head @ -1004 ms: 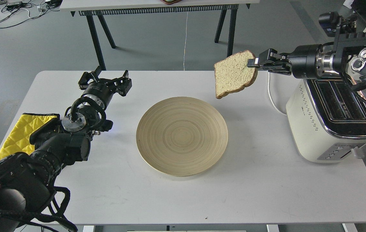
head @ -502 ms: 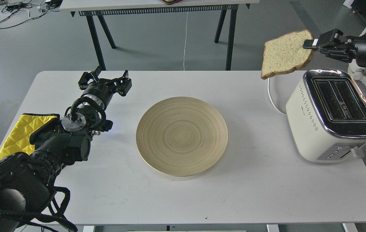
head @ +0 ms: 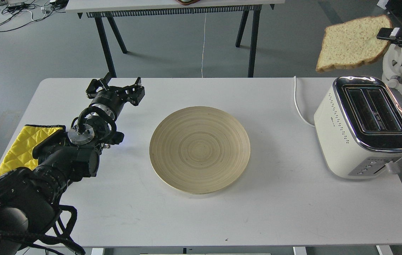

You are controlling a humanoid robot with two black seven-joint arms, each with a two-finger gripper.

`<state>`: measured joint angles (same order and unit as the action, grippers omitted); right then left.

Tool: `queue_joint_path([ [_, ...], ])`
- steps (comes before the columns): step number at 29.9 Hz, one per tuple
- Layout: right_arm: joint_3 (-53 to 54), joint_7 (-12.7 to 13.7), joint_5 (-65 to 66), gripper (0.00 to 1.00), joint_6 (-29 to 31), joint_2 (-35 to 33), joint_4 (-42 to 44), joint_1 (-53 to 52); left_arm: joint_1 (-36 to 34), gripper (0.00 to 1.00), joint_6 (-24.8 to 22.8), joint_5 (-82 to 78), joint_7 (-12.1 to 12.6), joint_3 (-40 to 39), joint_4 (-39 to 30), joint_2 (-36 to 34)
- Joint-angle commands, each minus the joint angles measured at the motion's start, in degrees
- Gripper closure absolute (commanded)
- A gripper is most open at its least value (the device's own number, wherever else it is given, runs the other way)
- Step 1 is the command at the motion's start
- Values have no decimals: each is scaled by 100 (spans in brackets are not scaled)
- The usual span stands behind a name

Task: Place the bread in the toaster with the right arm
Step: 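Lower the bread slice toward the toaster slot with the right gripper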

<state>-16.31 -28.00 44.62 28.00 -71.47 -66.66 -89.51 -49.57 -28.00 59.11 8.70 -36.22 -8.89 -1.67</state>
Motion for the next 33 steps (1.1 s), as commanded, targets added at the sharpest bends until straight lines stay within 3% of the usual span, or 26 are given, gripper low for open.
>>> queue_joint_path([
  [1,5,0,301,95,0,-340,-136,-22,0,0,0,-5,0,1,1,0],
  [18,5,0,1233,92,0,-1176,-154,-22,0,0,0,4,0,1,1,0],
  [33,-48,0,1488,92,0,-1132,-408,329,0,0,0,4,0,1,1,0],
])
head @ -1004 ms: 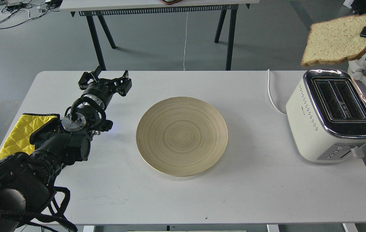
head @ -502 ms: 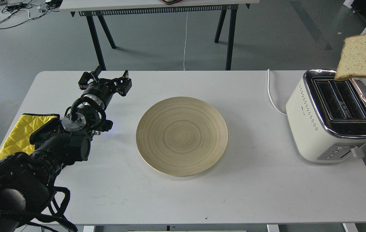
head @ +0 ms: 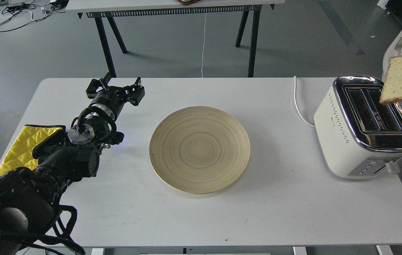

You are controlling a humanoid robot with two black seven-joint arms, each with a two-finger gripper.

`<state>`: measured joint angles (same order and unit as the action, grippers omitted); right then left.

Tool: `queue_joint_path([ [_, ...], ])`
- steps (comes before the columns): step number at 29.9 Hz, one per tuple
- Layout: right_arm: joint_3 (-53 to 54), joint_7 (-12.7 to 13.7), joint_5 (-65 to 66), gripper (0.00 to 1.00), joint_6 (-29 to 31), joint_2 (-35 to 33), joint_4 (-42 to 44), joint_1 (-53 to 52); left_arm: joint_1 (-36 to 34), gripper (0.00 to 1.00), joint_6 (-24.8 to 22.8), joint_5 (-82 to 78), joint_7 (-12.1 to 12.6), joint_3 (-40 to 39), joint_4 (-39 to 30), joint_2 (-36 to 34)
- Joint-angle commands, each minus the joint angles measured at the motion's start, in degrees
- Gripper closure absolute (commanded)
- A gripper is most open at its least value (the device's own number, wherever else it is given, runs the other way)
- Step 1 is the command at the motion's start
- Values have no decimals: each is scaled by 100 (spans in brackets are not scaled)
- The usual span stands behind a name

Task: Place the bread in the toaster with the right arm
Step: 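Lower the bread slice toward the toaster slot with the right gripper, then push the bread slice down into the toaster slot and release it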

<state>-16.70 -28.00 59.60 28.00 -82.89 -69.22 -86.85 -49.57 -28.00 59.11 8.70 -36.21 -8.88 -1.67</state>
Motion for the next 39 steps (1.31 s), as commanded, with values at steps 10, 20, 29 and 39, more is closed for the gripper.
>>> queue_joint_path([
  [10,-26,0,8,92,0,27,-294,221,0,0,0,-5,0,-8,0,0],
  [20,-44,0,17,92,0,62,-241,309,0,0,0,4,0,0,0,0],
  [29,-53,0,25,92,0,185,-224,432,0,0,0,4,0,0,0,0],
  [39,-53,0,8,92,0,484,-39,502,0,0,0,4,0,0,0,0],
])
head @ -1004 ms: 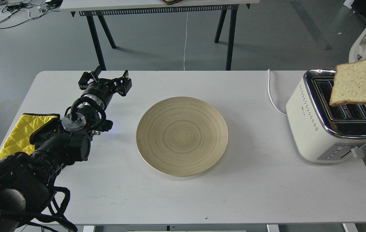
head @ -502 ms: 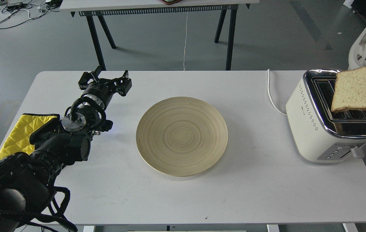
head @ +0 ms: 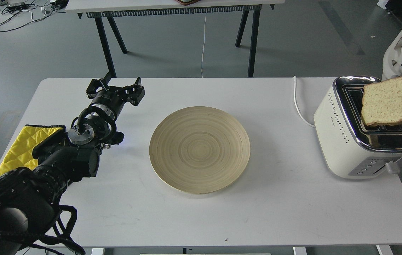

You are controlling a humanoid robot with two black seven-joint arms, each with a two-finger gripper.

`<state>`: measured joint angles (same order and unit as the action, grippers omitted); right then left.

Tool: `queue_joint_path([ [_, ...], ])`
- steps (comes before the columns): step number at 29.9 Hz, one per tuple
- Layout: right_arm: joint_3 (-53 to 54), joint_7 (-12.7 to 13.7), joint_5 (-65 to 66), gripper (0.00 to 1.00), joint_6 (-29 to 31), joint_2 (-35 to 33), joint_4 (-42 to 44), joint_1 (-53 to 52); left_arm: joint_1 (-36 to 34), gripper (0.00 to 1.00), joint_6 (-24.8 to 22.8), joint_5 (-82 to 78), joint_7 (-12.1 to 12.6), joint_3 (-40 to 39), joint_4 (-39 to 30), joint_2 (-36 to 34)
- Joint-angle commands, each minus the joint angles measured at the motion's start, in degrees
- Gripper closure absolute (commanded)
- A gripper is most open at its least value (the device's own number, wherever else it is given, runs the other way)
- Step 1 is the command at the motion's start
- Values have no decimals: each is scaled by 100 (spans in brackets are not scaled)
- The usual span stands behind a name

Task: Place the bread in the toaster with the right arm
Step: 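Push the bread slice down into the toaster slot and release it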

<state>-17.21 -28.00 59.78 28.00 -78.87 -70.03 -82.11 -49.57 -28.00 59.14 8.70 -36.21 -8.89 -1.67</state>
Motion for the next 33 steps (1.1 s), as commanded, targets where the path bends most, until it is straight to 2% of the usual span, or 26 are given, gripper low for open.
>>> queue_joint_path([
  [1,-2,0,-19,92,0,108,68,37,0,0,0,1,0,0,1,0],
  [33,7,40,-81,91,0,486,279,301,0,0,0,1,0,0,1,0],
])
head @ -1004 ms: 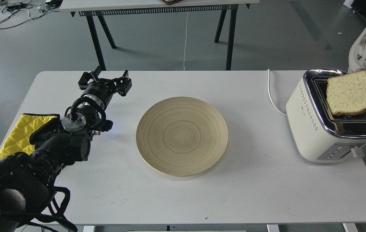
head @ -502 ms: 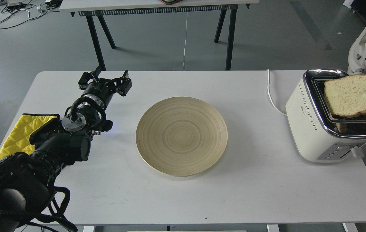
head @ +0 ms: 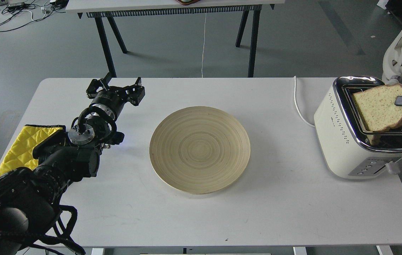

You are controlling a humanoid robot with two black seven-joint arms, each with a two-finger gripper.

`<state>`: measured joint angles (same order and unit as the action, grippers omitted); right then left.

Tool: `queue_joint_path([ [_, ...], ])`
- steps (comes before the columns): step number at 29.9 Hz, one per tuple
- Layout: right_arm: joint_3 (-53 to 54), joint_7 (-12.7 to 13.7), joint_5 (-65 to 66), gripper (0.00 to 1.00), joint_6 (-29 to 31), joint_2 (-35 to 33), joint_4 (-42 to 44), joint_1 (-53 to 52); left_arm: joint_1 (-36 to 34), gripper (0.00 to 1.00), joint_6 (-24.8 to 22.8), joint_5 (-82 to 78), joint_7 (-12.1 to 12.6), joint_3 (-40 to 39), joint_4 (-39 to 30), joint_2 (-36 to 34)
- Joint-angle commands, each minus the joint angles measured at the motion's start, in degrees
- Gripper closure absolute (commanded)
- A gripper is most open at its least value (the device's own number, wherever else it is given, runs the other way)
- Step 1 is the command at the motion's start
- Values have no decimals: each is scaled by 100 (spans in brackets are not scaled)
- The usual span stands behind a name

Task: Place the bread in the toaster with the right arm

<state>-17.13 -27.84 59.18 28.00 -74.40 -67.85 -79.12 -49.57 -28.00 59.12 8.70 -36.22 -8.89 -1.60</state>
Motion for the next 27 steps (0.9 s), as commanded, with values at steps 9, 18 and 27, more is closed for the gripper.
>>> queue_joint_path([
  [9,43,86,-143,20,0,110,88,2,0,0,0,3,0,1,1,2],
  [18,69,472,-556,7,0,206,202,-7,0,0,0,3,0,1,1,2],
  [27,622,472,-1574,6,0,434,290,-7,0,0,0,3,0,1,1,2],
])
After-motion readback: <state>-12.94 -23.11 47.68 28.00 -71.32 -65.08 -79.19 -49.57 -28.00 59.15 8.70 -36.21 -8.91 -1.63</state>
